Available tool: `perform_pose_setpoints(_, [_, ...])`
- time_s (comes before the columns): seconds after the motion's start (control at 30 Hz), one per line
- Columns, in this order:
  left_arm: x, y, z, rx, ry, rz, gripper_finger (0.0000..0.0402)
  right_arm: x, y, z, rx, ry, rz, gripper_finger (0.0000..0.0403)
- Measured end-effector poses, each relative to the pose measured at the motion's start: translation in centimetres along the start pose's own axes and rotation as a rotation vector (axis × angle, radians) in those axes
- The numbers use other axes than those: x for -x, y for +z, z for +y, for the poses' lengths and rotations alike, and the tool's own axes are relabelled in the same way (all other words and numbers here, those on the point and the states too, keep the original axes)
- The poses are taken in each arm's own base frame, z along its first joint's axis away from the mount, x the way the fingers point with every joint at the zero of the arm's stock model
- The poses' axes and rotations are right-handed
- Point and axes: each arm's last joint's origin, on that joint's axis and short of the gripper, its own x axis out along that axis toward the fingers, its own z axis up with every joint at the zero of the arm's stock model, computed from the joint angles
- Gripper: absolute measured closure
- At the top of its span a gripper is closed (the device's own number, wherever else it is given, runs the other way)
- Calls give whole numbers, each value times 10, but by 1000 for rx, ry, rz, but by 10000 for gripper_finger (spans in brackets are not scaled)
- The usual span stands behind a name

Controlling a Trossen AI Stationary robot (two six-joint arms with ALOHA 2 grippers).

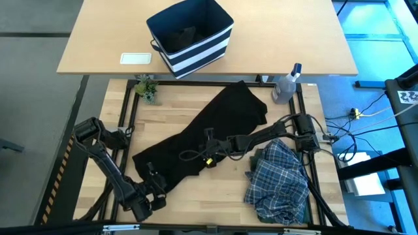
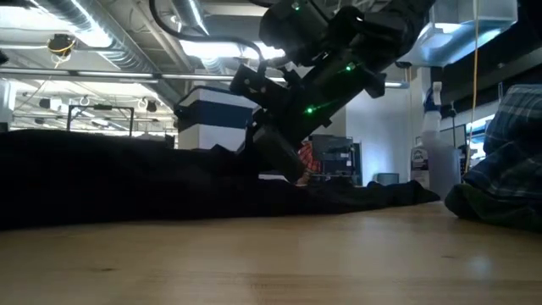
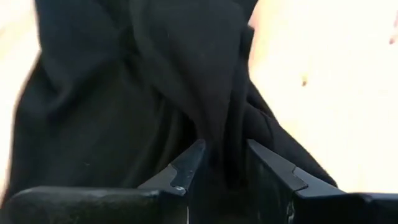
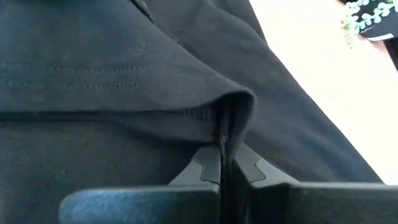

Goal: Fold Laundry from Bin
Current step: Fold the black shirt

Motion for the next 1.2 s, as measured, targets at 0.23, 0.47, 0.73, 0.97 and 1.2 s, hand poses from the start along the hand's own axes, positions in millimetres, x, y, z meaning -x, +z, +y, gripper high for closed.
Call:
perform_pose_setpoints(0.23, [7,4,10,40,113,9,295,-1,-1,-4,-26,1,-1,402])
perform_pose_setpoints(0.47, [9,5,17,102,172,5,295,-1,-1,-4,-38,17,-5,402])
perform_pose_setpoints(0.73, [18,25,0,-98,97,-175,295,-1,-1,-4,-53,17,-5,402])
perform_pose_setpoints(0.97, [-2,47,-15,-181,30,-202,295,-1,-1,-4,-56,17,-5,394])
perform_pose_setpoints(1.2, [-22,71,-15,-250,2,-170,295,-1,-1,-4,-56,17,-5,398])
